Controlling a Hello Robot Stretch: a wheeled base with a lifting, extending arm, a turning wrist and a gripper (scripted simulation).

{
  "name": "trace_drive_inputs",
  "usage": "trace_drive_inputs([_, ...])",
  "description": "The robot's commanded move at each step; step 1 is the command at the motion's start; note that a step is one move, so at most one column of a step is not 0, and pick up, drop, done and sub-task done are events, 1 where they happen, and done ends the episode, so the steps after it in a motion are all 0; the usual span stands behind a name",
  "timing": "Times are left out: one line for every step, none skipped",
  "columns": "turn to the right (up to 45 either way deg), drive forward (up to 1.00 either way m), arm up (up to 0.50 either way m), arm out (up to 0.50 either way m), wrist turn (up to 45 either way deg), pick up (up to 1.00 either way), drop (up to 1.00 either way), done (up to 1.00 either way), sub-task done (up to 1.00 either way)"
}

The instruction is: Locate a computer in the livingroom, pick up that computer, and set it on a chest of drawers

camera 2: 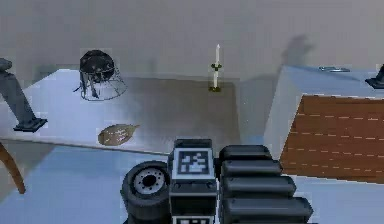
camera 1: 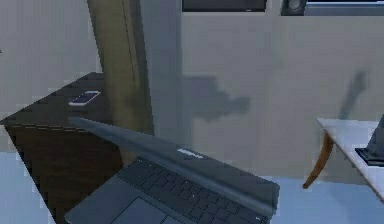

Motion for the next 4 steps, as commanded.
trace_drive_inputs([-45.0,0.00,0.00,0.00,0.0,0.00,0.00,0.00,0.00])
trace_drive_inputs([-33.0,0.00,0.00,0.00,0.0,0.00,0.00,0.00,0.00])
trace_drive_inputs([0.0,0.40,0.00,0.00,0.0,0.00,0.00,0.00,0.00])
trace_drive_inputs([45.0,0.00,0.00,0.00,0.0,0.00,0.00,0.00,0.00])
